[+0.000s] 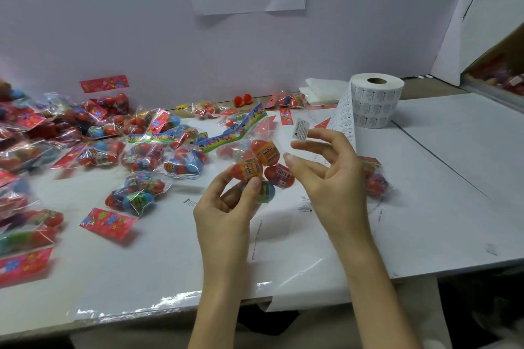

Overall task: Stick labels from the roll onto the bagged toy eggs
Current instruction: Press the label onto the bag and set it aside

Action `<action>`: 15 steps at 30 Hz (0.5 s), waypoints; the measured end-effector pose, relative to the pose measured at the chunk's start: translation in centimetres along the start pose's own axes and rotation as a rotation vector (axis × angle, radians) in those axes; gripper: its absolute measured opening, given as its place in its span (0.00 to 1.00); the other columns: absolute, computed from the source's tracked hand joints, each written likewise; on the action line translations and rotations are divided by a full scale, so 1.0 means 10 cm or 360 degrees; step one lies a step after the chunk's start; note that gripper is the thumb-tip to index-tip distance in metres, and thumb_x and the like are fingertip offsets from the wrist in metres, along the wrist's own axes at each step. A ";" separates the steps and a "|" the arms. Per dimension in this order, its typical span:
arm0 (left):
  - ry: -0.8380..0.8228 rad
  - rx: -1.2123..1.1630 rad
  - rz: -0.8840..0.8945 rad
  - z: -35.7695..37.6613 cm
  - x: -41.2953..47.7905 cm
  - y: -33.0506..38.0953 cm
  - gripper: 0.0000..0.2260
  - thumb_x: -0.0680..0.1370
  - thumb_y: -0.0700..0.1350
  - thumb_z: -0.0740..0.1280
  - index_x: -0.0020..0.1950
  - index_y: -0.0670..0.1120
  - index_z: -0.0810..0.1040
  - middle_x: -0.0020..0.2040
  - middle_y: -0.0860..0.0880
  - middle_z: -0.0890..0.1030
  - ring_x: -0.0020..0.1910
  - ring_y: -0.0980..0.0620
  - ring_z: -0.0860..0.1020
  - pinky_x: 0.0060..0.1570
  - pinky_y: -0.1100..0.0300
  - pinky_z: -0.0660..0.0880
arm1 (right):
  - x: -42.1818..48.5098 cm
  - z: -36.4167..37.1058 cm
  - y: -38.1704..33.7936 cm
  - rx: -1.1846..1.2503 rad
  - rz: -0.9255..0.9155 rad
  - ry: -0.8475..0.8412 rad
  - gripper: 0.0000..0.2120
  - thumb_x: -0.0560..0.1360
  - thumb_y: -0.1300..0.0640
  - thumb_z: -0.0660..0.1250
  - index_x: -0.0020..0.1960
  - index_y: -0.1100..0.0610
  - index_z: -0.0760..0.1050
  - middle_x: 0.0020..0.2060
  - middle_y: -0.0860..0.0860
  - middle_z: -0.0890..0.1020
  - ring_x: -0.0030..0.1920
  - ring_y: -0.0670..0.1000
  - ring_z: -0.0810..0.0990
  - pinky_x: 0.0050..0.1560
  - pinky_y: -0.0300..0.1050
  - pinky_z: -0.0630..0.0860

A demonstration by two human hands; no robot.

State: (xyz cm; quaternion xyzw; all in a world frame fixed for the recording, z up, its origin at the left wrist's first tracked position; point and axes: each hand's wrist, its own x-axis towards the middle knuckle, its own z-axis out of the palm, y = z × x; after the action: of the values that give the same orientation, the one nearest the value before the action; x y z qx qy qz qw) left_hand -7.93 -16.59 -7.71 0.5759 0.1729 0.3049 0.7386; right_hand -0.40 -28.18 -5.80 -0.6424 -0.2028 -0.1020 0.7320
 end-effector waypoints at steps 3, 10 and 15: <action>-0.0048 0.0004 -0.0005 0.00 -0.01 0.02 0.17 0.71 0.49 0.75 0.60 0.49 0.82 0.47 0.47 0.89 0.50 0.48 0.87 0.49 0.59 0.84 | 0.02 -0.02 0.02 0.0039 0.0171 -0.0149 0.22 0.72 0.57 0.78 0.61 0.46 0.74 0.51 0.47 0.87 0.48 0.48 0.88 0.48 0.44 0.84; -0.0127 -0.0087 -0.0164 0.00 0.00 0.05 0.21 0.69 0.52 0.74 0.60 0.49 0.82 0.48 0.47 0.89 0.50 0.47 0.87 0.45 0.61 0.83 | 0.05 -0.06 0.03 0.0023 0.0172 -0.0120 0.22 0.73 0.58 0.78 0.60 0.44 0.73 0.49 0.46 0.87 0.46 0.50 0.88 0.47 0.44 0.84; -0.0143 -0.0125 -0.0258 -0.02 0.01 0.03 0.24 0.68 0.53 0.75 0.62 0.46 0.82 0.52 0.44 0.88 0.54 0.42 0.86 0.49 0.53 0.85 | 0.06 -0.07 0.01 0.0076 0.0206 -0.0098 0.21 0.73 0.60 0.77 0.61 0.47 0.74 0.49 0.47 0.87 0.47 0.50 0.88 0.48 0.44 0.84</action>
State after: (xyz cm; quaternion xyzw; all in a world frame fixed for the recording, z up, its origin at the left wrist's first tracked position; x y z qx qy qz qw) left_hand -8.00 -16.34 -7.47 0.5438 0.1735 0.2245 0.7898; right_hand 0.26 -28.74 -5.72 -0.6394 -0.1858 -0.0298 0.7455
